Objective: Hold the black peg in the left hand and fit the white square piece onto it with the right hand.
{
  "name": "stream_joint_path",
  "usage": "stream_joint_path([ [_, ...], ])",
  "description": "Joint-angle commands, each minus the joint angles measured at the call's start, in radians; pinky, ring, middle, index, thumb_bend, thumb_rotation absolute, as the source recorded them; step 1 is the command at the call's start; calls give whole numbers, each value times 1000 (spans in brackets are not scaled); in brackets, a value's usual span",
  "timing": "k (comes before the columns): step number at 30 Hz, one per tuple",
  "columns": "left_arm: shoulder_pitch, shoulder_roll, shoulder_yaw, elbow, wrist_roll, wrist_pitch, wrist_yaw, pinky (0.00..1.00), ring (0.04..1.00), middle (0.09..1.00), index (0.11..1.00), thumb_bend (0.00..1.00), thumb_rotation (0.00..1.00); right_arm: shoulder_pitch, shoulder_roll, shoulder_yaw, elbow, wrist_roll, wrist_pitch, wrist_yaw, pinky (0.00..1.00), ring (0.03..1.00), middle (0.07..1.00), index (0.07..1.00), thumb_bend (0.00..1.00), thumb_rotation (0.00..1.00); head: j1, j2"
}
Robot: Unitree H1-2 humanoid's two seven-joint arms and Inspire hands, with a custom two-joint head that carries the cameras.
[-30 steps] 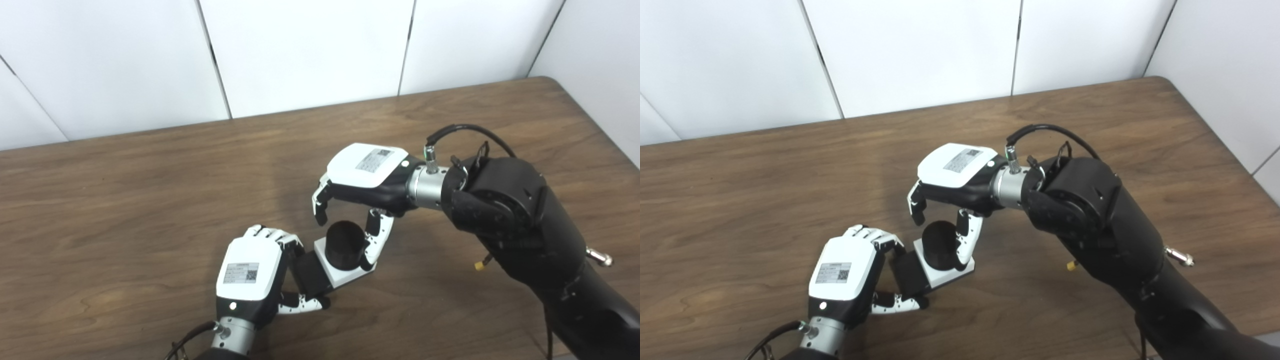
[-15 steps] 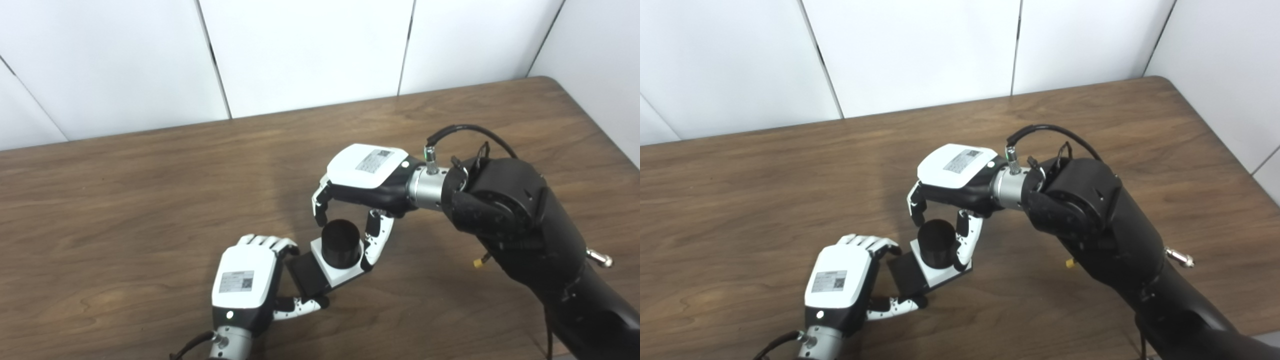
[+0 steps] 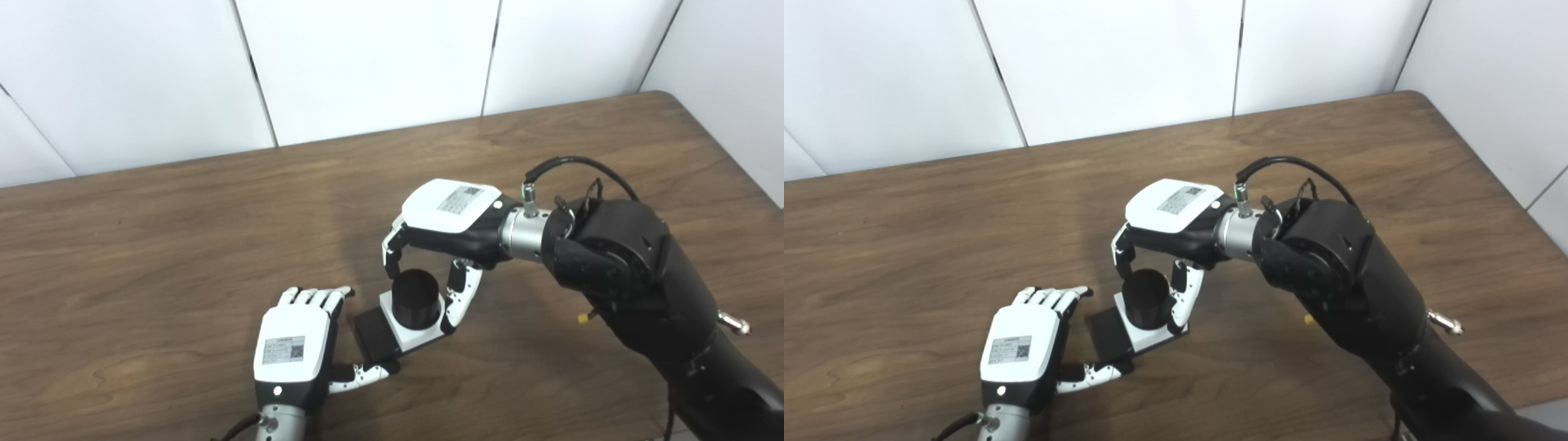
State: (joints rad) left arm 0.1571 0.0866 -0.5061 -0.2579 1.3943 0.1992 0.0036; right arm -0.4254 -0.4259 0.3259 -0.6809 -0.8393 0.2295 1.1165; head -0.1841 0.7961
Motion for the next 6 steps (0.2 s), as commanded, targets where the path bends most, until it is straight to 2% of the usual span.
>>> stream_joint_path([
  [1, -6, -18, 2, -5, 24, 12, 5, 876, 805, 796, 846, 996, 675, -28, 4, -17, -12, 2, 1, -30, 789, 838, 727, 632, 939, 258, -1, 1],
  [6, -8, -16, 5, -2, 16, 11, 12, 873, 809, 809, 866, 1000, 686, -29, 7, -17, -7, -4, 6, -28, 795, 843, 733, 619, 935, 268, -1, 3],
])
